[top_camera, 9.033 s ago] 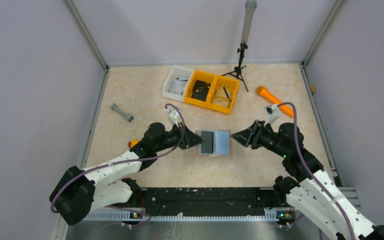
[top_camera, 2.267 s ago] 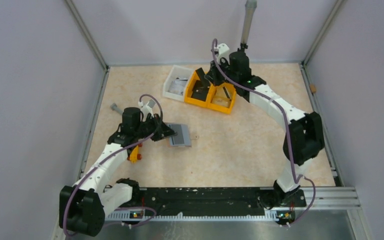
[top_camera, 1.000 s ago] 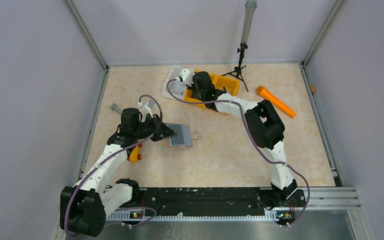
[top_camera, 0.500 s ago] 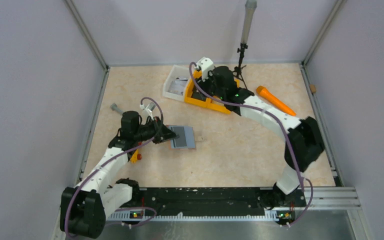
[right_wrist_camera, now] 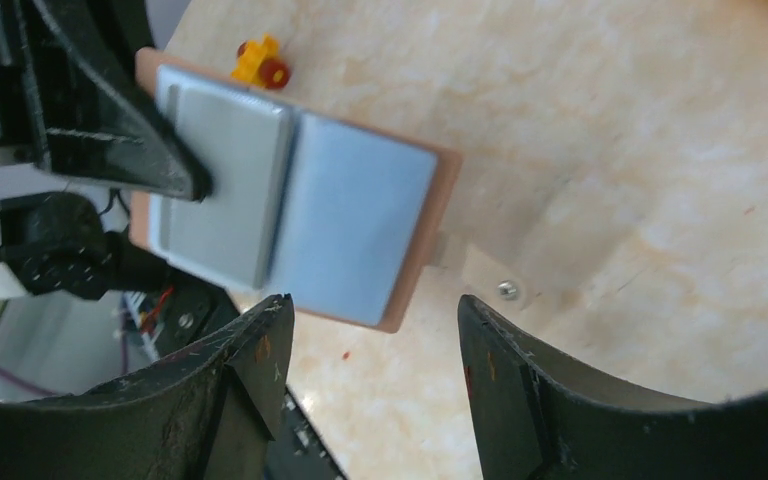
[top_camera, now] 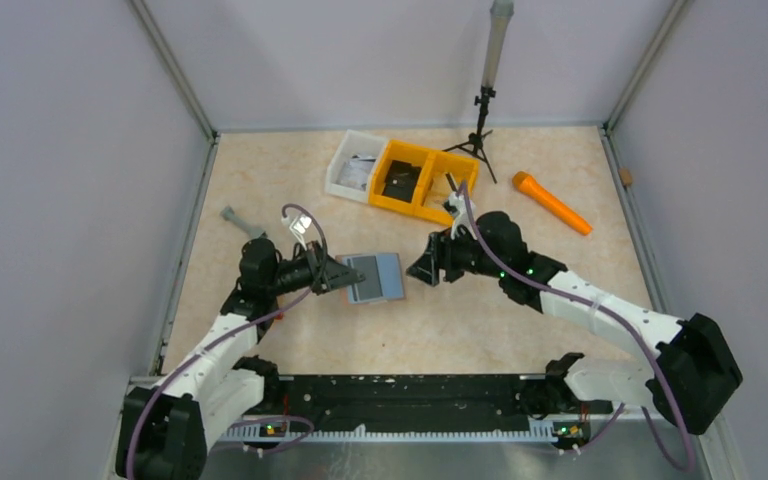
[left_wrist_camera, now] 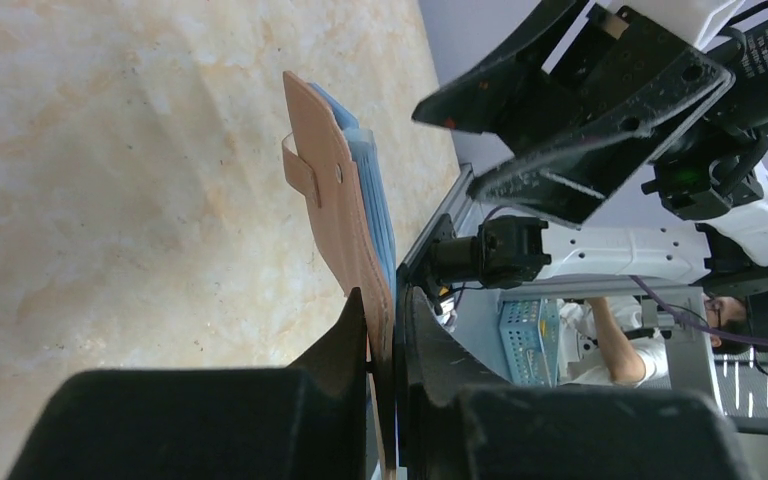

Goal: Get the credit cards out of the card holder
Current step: Remove the credit card from the card holder.

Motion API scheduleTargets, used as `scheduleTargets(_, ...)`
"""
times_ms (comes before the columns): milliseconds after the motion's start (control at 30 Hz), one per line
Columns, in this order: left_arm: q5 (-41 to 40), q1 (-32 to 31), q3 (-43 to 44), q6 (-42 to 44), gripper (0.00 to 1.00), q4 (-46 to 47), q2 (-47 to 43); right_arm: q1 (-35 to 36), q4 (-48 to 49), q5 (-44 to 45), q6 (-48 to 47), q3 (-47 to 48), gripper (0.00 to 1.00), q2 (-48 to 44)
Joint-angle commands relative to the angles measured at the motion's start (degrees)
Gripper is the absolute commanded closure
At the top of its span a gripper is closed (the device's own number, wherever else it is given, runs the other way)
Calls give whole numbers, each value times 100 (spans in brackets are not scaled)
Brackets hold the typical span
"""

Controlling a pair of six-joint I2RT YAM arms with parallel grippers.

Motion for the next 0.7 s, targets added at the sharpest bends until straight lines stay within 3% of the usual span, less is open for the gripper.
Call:
scheduleTargets(0, -183, -355, -441, -488, 95, 1373, -38, 353, 334, -347, 869, -491, 37, -652)
scheduleTargets(233, -1400, -1567, -633, -216, 98, 2141, 632, 584, 91, 268, 1111, -1260, 37, -1335)
scheduleTargets(467, -1737, -1589, 136, 142, 100, 1576, 1821, 592, -5, 574, 1041, -1574, 39, -1400)
scheduleTargets(667, -1465, -1517, 1156, 323, 100, 1583, 3071, 594, -5, 1266, 867, -1444, 39, -1192)
